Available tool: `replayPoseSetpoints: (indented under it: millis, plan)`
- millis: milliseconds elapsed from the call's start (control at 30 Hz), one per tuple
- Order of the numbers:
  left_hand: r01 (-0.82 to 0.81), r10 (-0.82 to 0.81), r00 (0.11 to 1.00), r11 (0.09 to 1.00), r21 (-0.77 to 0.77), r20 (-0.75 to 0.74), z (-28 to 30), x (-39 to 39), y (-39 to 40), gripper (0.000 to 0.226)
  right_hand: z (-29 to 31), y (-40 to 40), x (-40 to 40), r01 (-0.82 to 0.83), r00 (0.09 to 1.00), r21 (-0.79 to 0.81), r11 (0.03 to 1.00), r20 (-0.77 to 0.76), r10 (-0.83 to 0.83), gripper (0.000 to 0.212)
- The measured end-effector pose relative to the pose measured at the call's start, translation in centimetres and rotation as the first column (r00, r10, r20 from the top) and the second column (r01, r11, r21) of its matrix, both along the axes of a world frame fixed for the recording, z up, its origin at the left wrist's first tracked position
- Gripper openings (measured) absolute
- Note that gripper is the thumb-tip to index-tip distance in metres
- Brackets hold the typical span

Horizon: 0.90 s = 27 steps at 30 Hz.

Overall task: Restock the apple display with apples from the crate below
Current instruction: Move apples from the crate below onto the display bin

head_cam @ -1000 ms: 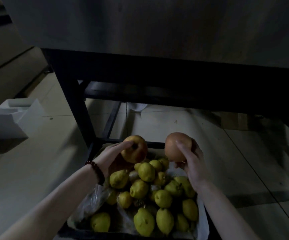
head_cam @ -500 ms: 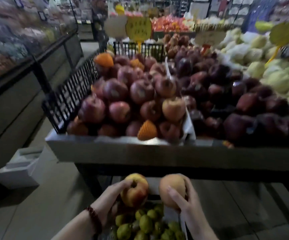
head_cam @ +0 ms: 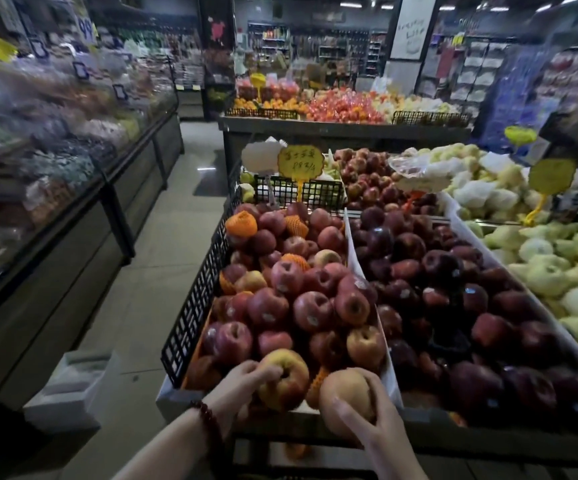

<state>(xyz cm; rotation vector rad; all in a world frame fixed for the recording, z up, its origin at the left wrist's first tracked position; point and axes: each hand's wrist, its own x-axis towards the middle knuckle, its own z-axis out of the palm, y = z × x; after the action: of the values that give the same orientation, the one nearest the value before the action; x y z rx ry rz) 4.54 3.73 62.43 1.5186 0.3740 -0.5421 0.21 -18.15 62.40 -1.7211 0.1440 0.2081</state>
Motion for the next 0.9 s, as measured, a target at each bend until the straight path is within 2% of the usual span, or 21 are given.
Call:
replayPoseSetpoints:
  millis: [33, 167, 233, 333, 433, 533, 600, 667, 733, 800, 900]
  plan:
    - [-0.020, 0.019, 1.000, 0.999, 0.037, 0.020, 0.1, 0.9, 0.9, 0.064, 0.3, 0.7, 0.4, -0.013, 1.000, -0.002, 1.000, 0.005, 0.013, 0.072]
    - [-0.141, 0.112, 0.981, 0.972, 0.188, 0.157, 0.5, 4.8, 4.5, 0.065, 0.0, 2.7, 2.6, -0.058, 0.998, -0.062, 0.996, -0.023, 0.057, 0.071]
    - [-0.195, 0.140, 0.968, 0.940, 0.278, 0.208, 0.8, 7.3, 5.9, 0.070, -0.2, 3.4, 3.5, -0.059, 0.998, -0.096, 0.994, -0.029, 0.056, 0.072]
    - [-0.268, 0.174, 0.953, 0.865, 0.425, 0.247, 0.4, 12.1, 7.7, 0.068, -0.7, 4.0, 4.8, -0.060, 0.998, -0.141, 0.988, -0.032, 0.056, 0.073]
    - [-0.311, 0.224, 0.943, 0.859, 0.407, 0.248, 0.1, 16.6, 7.8, 0.066, -1.2, 4.2, 6.0, -0.051, 0.999, -0.172, 0.984, -0.003, 0.051, 0.080]
    - [-0.357, 0.262, 0.926, 0.840, 0.408, 0.271, -0.7, 20.8, 6.9, 0.065, -2.0, 4.3, 7.1, -0.048, 0.999, -0.193, 0.980, 0.016, 0.052, 0.068]
    - [-0.336, 0.234, 0.932, 0.842, 0.421, 0.276, -1.4, 22.8, 6.0, 0.061, -2.4, 4.1, 7.7, -0.042, 0.999, -0.192, 0.981, 0.016, 0.046, 0.068]
    - [-0.241, 0.142, 0.964, 0.830, 0.503, 0.226, -2.6, 23.8, 5.4, 0.063, -2.9, 3.8, 8.0, -0.036, 0.999, -0.194, 0.980, 0.010, 0.039, 0.068]
    - [-0.156, 0.046, 0.980, 0.775, 0.613, 0.192, -3.8, 24.2, 5.3, 0.062, -3.3, 3.5, 8.1, -0.030, 1.000, -0.196, 0.980, -0.001, 0.030, 0.068]
    - [-0.139, -0.022, 0.976, 0.697, 0.703, 0.215, -4.5, 24.6, 5.7, 0.060, -3.7, 3.2, 8.2, -0.023, 1.000, -0.197, 0.980, -0.008, 0.022, 0.069]
    - [-0.057, -0.126, 0.973, 0.685, 0.726, 0.195, -4.3, 24.9, 6.4, 0.061, -4.2, 3.3, 8.5, -0.032, 0.999, -0.200, 0.979, -0.015, 0.030, 0.075]
